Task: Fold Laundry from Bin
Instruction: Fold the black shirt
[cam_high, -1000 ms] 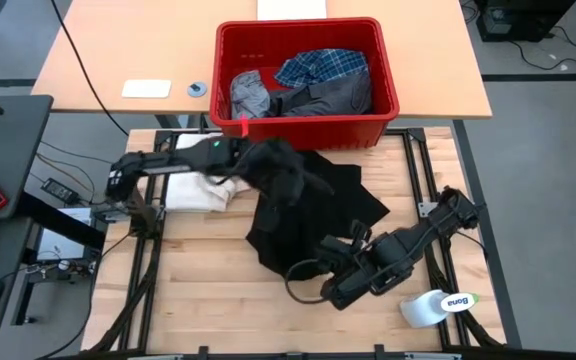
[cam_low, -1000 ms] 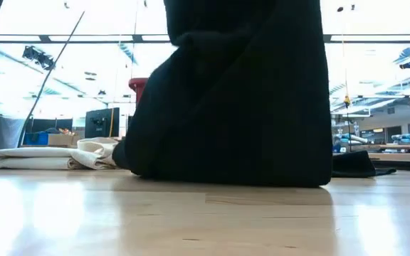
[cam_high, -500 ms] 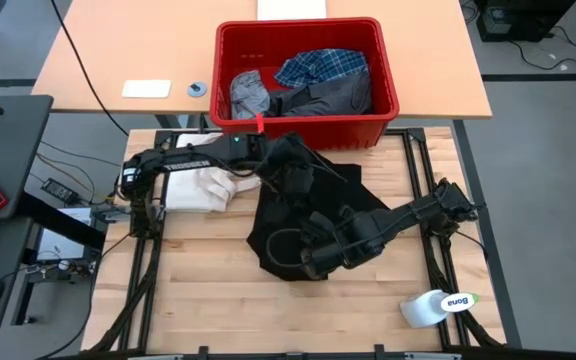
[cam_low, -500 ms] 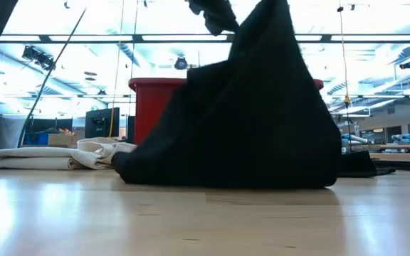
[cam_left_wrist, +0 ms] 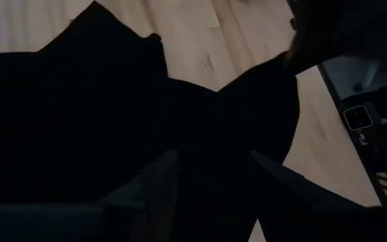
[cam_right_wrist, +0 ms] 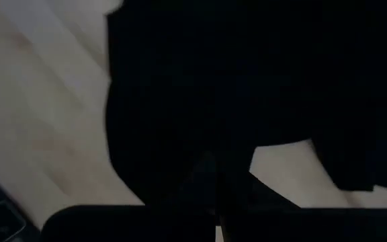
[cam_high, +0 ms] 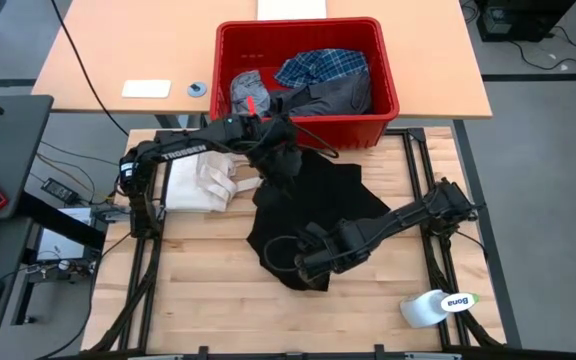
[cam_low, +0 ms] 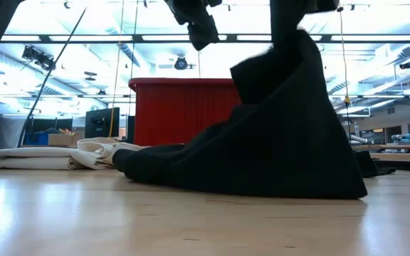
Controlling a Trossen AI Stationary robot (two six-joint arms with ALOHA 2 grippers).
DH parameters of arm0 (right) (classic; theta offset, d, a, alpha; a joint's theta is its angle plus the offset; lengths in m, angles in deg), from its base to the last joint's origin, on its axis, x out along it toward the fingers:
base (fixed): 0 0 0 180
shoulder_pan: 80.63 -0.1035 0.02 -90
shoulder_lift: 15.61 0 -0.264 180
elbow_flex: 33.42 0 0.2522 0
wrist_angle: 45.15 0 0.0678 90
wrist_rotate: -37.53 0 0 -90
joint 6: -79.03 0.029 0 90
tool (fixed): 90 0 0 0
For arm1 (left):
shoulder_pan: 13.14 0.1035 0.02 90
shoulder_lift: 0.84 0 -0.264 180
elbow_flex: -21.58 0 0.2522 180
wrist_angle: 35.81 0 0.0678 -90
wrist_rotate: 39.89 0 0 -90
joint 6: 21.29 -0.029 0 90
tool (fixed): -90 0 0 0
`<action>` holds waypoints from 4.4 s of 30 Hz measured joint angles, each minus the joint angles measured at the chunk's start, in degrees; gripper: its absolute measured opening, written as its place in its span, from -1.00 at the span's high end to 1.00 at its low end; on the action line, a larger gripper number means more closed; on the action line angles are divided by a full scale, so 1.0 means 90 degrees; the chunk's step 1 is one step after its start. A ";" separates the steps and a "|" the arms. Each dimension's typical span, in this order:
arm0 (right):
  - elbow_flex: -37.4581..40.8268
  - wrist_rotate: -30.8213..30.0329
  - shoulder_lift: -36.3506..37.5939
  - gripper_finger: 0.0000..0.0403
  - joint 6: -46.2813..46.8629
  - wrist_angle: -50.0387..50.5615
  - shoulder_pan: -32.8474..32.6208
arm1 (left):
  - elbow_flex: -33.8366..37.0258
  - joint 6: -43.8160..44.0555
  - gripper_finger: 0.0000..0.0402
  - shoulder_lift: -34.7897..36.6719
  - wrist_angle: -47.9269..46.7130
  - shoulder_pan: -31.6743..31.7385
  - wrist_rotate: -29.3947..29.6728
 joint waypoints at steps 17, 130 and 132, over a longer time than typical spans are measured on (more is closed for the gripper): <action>0.0355 -0.0255 0.0849 0.81 0.1279 0.0128 -0.0222 | 0.0008 0.0557 0.25 0.0273 -0.0021 0.0019 -0.0056; 0.5268 0.0125 0.3737 0.46 -0.1162 -0.6068 0.0800 | 0.7485 0.4573 0.31 0.2224 0.6888 -0.2042 0.1958; 0.5268 0.0126 0.3737 0.46 -0.1162 -0.6135 0.0802 | 0.7485 0.4684 0.31 0.1993 0.7023 -0.1981 0.1988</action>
